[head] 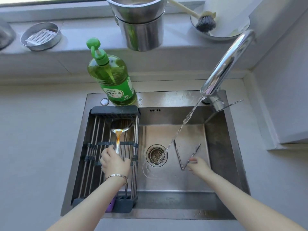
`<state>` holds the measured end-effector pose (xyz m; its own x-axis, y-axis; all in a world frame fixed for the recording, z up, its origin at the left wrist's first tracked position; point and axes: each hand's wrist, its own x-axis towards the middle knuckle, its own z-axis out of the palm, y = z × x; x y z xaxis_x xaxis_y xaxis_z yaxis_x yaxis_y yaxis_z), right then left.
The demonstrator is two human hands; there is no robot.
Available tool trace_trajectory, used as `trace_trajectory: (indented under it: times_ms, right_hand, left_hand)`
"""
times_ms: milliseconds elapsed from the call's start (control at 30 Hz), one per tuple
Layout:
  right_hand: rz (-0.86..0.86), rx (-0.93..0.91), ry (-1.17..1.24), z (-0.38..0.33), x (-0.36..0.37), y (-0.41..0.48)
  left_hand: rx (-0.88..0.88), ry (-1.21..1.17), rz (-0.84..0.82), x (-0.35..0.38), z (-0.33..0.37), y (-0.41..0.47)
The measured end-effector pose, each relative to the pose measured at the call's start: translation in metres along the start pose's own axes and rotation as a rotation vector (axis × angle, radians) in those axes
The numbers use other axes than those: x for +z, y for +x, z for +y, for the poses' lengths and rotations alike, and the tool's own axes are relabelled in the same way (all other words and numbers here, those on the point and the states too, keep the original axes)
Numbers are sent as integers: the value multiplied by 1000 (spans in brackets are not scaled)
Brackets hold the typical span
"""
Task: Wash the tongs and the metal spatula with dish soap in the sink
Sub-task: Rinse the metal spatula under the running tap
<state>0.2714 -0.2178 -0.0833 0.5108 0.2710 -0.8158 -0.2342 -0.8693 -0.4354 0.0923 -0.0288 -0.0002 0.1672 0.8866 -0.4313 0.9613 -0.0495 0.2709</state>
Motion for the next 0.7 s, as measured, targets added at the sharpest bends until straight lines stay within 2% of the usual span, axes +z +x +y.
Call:
trace_trajectory:
  times_ms: [100, 200, 300, 433, 533, 600, 700]
  right_hand:
    - [-39, -51, 25, 1, -3, -17]
    - [-86, -87, 20, 0, -4, -33]
    - [-70, -126, 30, -1, -7, -44]
    - [16, -223, 52, -11, -13, -59]
    - [96, -370, 28, -30, -20, -78]
    - [176, -515, 3, -47, -24, -95]
    - [291, -848, -111, -77, -22, -122]
  left_hand:
    - [-209, 39, -138, 1, -20, 13]
    - [-216, -52, -279, 7, -33, 22]
    - [-222, -214, -234, 10, -41, 19]
    - [-114, -150, -73, -4, -62, -4]
    - [2, -134, 57, -24, -74, -25]
    - [106, -139, 112, -36, -74, -34]
    - [311, -99, 129, -45, -67, -37]
